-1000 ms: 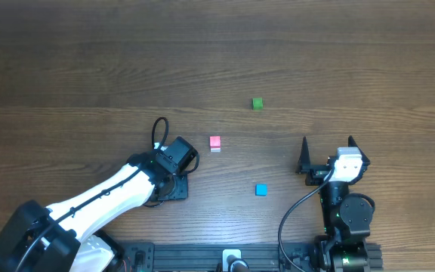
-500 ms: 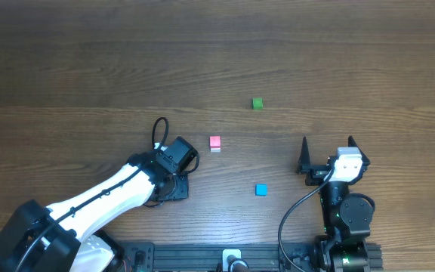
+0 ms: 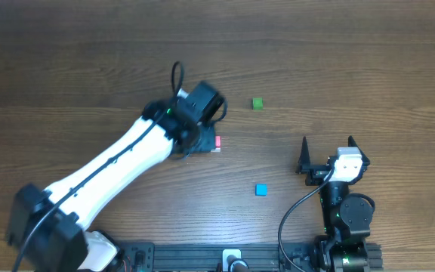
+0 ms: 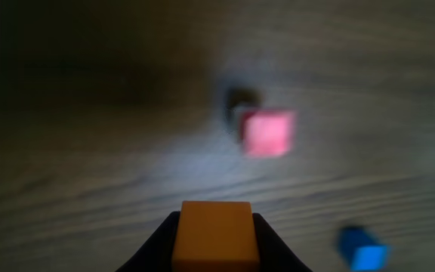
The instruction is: Stack Cubes
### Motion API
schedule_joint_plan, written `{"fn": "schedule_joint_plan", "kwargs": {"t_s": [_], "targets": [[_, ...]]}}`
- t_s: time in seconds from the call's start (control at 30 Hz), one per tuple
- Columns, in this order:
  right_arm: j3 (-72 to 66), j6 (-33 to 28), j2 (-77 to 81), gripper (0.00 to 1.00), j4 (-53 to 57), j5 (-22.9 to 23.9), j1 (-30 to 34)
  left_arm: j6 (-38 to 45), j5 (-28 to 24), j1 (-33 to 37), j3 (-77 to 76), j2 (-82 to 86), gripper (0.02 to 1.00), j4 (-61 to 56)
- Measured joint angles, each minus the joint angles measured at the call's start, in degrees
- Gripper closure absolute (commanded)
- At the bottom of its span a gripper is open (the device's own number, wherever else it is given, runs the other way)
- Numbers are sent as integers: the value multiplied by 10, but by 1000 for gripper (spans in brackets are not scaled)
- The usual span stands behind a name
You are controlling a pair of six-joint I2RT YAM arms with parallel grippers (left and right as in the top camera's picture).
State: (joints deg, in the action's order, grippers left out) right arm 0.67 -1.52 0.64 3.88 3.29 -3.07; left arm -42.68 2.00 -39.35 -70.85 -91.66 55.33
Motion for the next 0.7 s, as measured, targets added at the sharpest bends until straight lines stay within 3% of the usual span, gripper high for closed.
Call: {"fn": "schedule_joint_plan", "kwargs": {"t_s": [0.2, 0.7], "targets": [[0, 0, 0, 7, 0, 0, 0, 0, 4, -6, -104, -94, 961, 25], [0, 0, 0, 7, 0, 0, 0, -5, 4, -26, -106, -154, 961, 17]]}}
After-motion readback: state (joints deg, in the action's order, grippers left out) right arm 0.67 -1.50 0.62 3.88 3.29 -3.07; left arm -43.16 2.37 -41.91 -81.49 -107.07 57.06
